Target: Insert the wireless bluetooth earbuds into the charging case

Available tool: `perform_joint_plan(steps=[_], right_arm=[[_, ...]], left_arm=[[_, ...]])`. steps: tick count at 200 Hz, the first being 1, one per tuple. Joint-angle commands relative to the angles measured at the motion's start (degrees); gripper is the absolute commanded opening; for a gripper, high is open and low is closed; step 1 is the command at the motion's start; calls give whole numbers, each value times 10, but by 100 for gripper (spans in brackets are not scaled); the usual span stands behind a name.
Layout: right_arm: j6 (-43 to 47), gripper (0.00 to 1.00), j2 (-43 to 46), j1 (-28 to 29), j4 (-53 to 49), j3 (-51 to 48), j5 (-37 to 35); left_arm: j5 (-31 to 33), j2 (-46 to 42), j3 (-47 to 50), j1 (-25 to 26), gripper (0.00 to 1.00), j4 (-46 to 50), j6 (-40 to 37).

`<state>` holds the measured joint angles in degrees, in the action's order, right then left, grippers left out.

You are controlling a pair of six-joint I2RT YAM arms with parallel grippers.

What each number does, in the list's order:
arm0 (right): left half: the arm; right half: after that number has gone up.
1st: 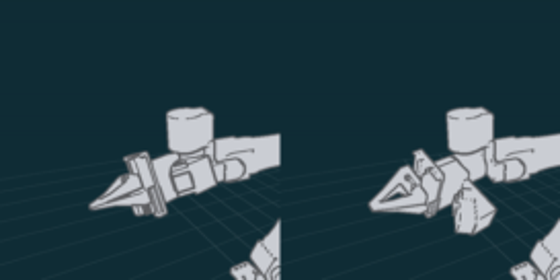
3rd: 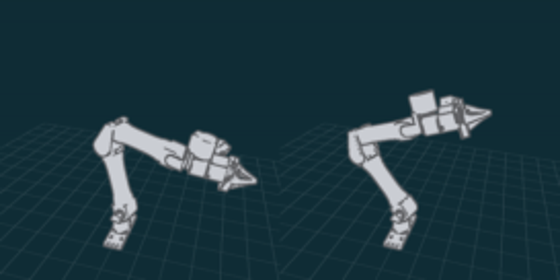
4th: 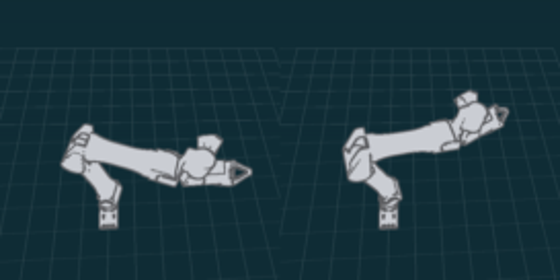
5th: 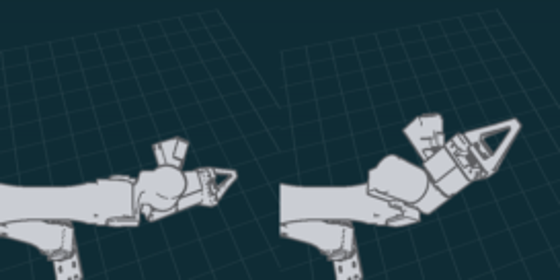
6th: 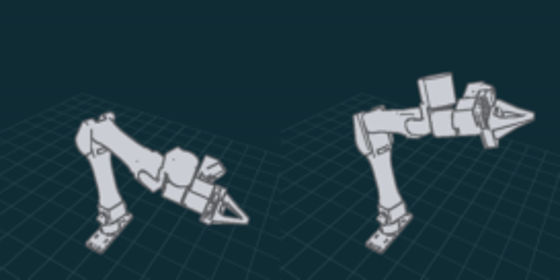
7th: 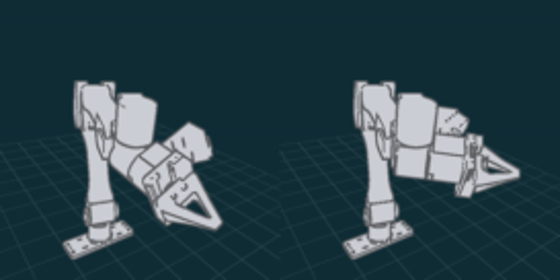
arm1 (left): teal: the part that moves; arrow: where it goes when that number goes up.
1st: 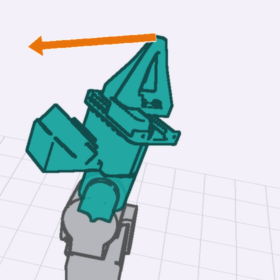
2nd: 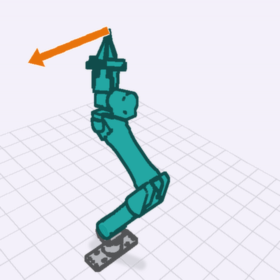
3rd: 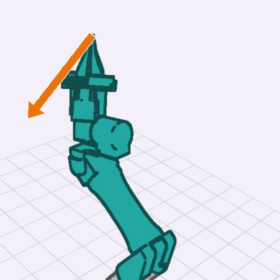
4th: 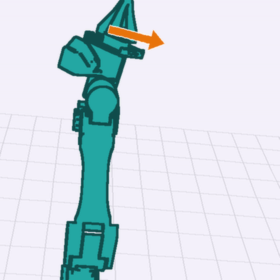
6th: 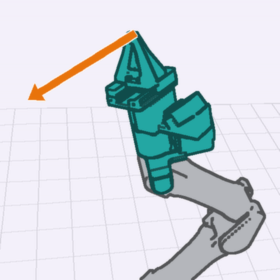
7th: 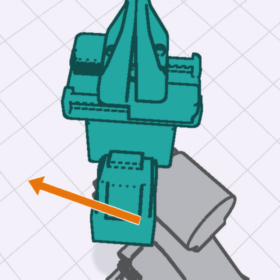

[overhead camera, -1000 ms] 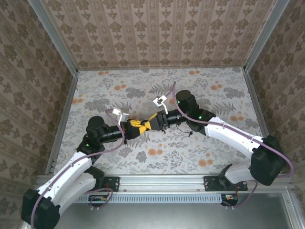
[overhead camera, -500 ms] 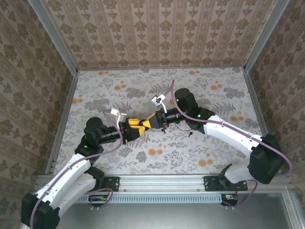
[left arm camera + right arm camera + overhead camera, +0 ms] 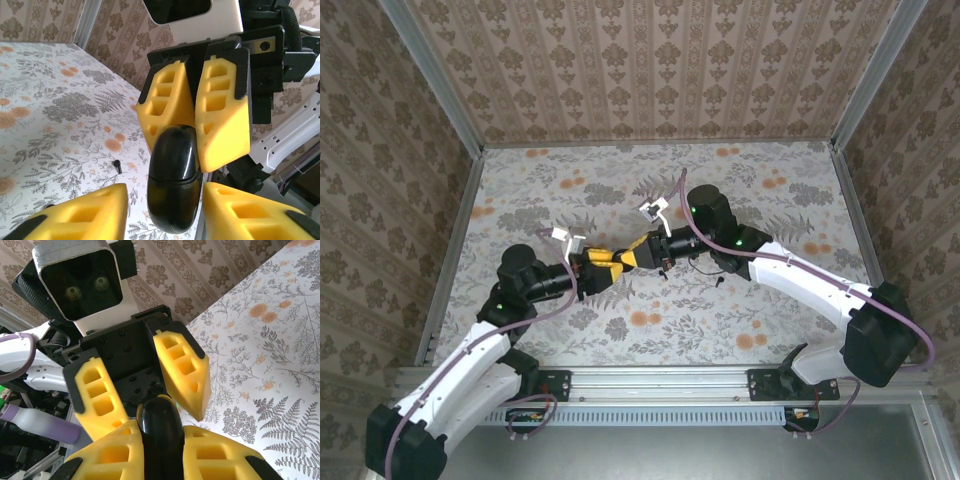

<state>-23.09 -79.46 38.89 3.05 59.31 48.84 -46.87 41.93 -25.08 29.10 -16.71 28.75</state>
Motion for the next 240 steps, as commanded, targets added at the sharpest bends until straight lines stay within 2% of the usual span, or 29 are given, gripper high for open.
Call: perform_joint_plan(steps=[1, 25, 61, 87, 103, 125, 146, 199, 240], right_arm=[[3, 4, 15, 1, 11, 20, 5], [1, 4, 16, 1, 11, 19, 6], [-1, 5, 17, 0, 10, 16, -2], [-2, 11, 17, 0, 5, 17, -18], [-3, 27, 13, -2, -10, 19, -41], [-5, 39, 3, -11, -33, 23, -77], [-24, 43, -24, -26, -38, 26, -84], [-63, 47, -83, -38, -36, 50, -30], [-62, 51, -66, -39, -45, 53, -26]], left_arm=[[-29, 16, -12, -5, 38, -42, 19], [-39, 29, -13, -4, 28, -58, 24], [-50, 32, -15, -4, 0, -58, 23], [-47, 20, -13, -3, 0, -52, 15], [-44, 10, -12, -3, 0, -44, 8], [-48, 2, -13, -3, 0, -44, 7], [-52, -1, -14, -3, 0, -45, 6], [-50, -4, -13, -2, 0, -42, 3], [-36, -9, -12, -3, 0, -19, -11]])
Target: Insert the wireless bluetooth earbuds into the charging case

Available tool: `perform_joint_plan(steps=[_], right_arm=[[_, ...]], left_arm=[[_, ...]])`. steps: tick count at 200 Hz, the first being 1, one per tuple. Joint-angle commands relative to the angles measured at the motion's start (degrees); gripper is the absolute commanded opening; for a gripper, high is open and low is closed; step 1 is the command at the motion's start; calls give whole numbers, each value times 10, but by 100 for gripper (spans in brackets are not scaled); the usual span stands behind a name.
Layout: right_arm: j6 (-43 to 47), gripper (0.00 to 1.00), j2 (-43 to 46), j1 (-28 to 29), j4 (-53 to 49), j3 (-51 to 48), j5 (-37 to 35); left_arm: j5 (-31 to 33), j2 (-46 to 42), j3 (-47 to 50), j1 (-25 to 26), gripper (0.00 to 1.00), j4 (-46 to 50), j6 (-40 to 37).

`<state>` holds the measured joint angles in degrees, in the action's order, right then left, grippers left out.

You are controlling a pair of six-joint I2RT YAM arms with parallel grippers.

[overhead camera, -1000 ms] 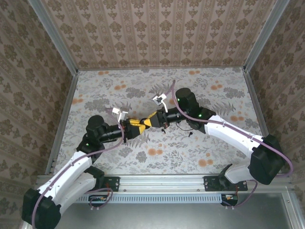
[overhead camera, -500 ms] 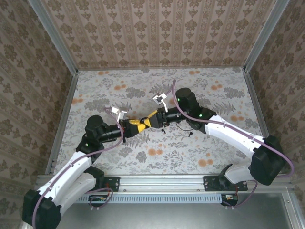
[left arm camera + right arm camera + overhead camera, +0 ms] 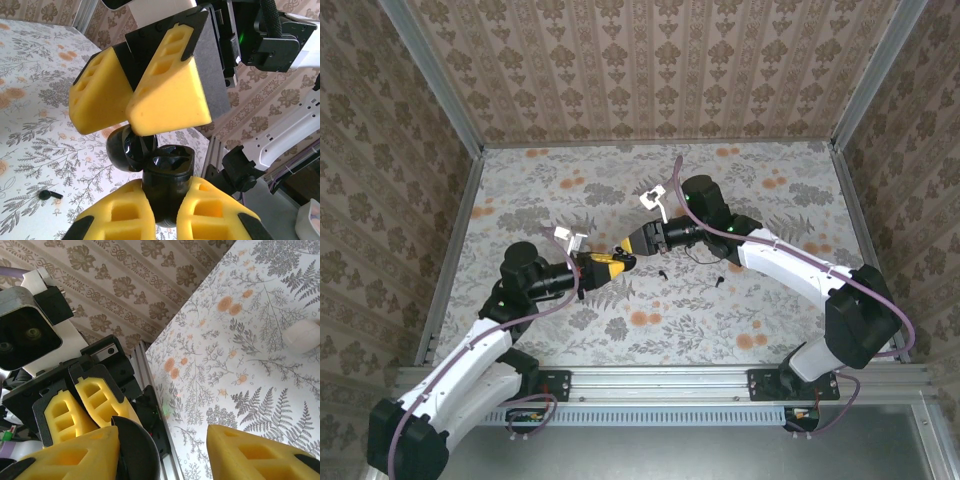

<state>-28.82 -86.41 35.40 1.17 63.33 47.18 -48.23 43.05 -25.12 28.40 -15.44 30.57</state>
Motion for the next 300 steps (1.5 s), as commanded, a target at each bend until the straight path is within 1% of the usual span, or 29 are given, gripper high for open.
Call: perform_joint_plan(steps=[1, 57, 111, 124, 145, 164, 185, 228, 263, 300], right_arm=[[-5, 51, 5, -4, -28, 13, -9], [19, 56, 35, -9, -104, 44, -20], [26, 56, 53, -18, -140, 61, -28], [35, 56, 60, -29, -173, 66, -61], [72, 57, 58, -51, -259, 78, -157], [136, 57, 17, -54, -364, 114, -232], [168, 54, -38, -54, -421, 139, -255], [215, 52, -126, -37, -414, 148, -252], [246, 51, -196, -23, -426, 180, -277], [257, 45, -253, -7, -442, 206, -304]], left_arm=[[-22, -20, -12, 4, 0, -31, -29], [-2, -30, -7, -2, 0, -8, -42], [6, -38, -4, -9, 0, 6, -46], [9, -42, -3, -11, 0, 16, -49], [14, -51, 0, -13, 0, 33, -53], [21, -61, 6, -14, 0, 45, -56], [25, -72, 15, -17, 0, 49, -53], [33, -94, 21, -19, 0, 67, -53], [34, -100, 23, -20, 0, 80, -54], [34, -103, 27, -19, 0, 81, -54]])
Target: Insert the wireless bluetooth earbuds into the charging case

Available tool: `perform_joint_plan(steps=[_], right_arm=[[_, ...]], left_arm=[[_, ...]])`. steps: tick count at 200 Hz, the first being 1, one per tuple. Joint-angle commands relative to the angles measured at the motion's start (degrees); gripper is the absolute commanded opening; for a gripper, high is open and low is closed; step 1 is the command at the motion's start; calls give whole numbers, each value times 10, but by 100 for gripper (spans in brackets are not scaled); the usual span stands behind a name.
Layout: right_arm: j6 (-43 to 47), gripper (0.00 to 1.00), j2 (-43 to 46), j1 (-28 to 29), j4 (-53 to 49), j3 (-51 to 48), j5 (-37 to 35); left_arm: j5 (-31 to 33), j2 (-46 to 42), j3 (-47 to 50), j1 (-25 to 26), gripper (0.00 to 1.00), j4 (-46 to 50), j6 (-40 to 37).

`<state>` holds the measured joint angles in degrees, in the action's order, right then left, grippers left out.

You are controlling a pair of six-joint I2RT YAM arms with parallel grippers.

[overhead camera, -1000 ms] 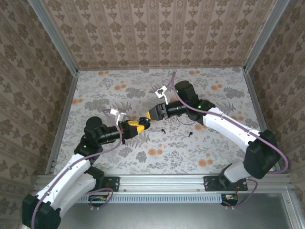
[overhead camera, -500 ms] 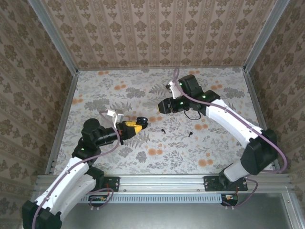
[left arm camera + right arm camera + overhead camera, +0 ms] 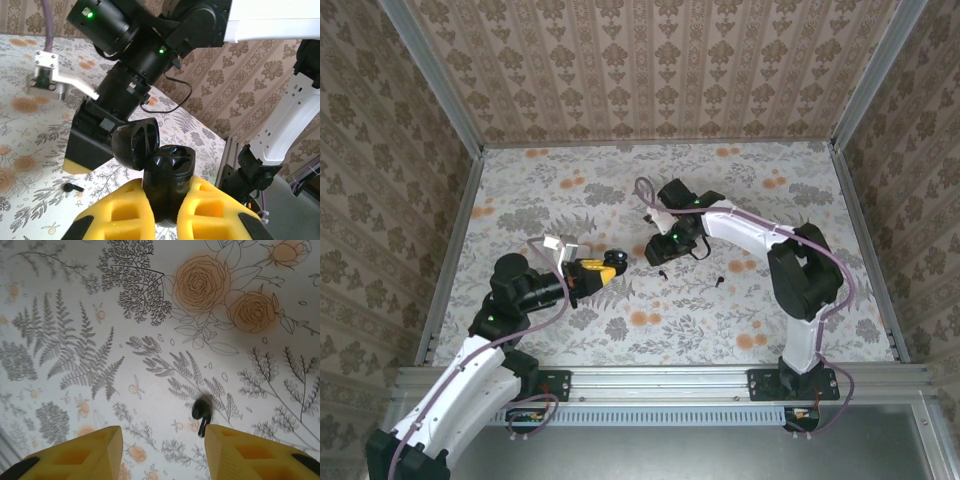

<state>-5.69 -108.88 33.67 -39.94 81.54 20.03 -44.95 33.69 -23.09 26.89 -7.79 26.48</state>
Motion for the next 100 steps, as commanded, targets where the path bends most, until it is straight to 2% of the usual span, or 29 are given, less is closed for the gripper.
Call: perform_joint_plan(steps=[1, 15, 100], right_arm=[[26, 45, -29, 11, -31, 25, -34], [29, 44, -43, 19, -38, 33, -52], [-9, 41, -93, 58, -81, 63, -164]], left_arm=[[1, -9, 7, -4, 0, 4, -13], [1, -11, 9, -20, 0, 4, -14], [-7, -7, 16, -39, 0, 2, -16]])
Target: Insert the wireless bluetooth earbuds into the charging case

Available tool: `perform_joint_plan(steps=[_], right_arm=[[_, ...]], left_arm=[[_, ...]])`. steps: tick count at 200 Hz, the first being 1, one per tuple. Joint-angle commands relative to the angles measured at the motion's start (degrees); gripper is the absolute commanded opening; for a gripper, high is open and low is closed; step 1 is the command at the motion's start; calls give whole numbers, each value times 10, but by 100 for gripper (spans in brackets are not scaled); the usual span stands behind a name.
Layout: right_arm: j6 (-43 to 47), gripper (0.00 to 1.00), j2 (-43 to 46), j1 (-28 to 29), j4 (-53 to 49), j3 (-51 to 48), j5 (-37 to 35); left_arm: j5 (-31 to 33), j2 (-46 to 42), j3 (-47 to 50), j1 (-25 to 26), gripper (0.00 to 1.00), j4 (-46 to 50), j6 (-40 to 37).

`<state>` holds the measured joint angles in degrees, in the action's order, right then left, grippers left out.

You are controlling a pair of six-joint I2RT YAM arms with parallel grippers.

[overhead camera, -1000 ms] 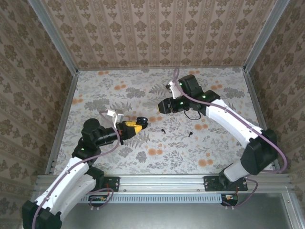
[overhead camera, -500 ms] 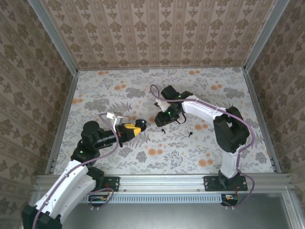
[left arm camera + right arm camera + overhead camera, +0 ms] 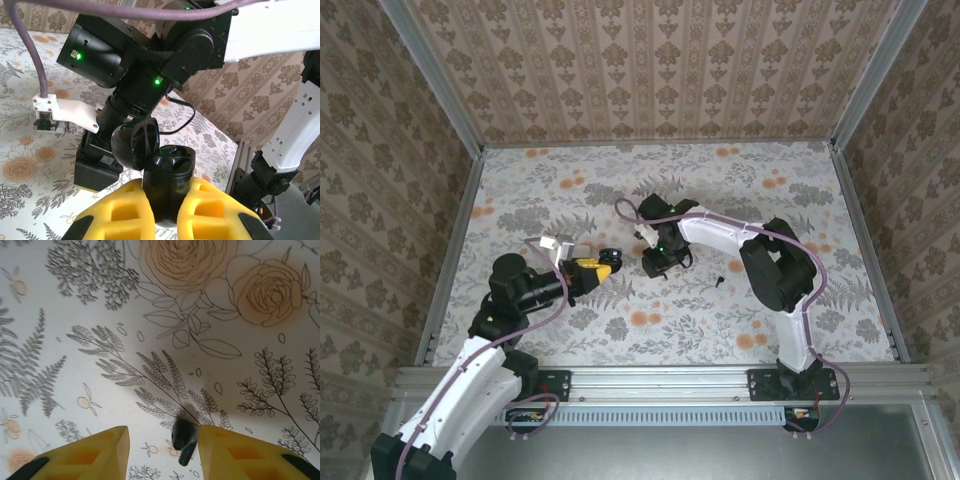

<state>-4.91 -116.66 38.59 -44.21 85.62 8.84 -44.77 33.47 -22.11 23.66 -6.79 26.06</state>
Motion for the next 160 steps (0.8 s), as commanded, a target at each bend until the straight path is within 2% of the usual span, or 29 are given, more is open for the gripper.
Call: perform_joint_plan(steps=[1, 89, 160], right_arm=[[-17, 41, -16, 9, -39, 22, -53], [-41, 37, -47, 19, -59, 42, -75], [-56, 21, -63, 25, -83, 58, -87]], left_arm=[[-10, -4, 6, -7, 0, -9, -11], [-18, -5, 12, -19, 0, -14, -10], [-21, -9, 14, -23, 0, -14, -8]])
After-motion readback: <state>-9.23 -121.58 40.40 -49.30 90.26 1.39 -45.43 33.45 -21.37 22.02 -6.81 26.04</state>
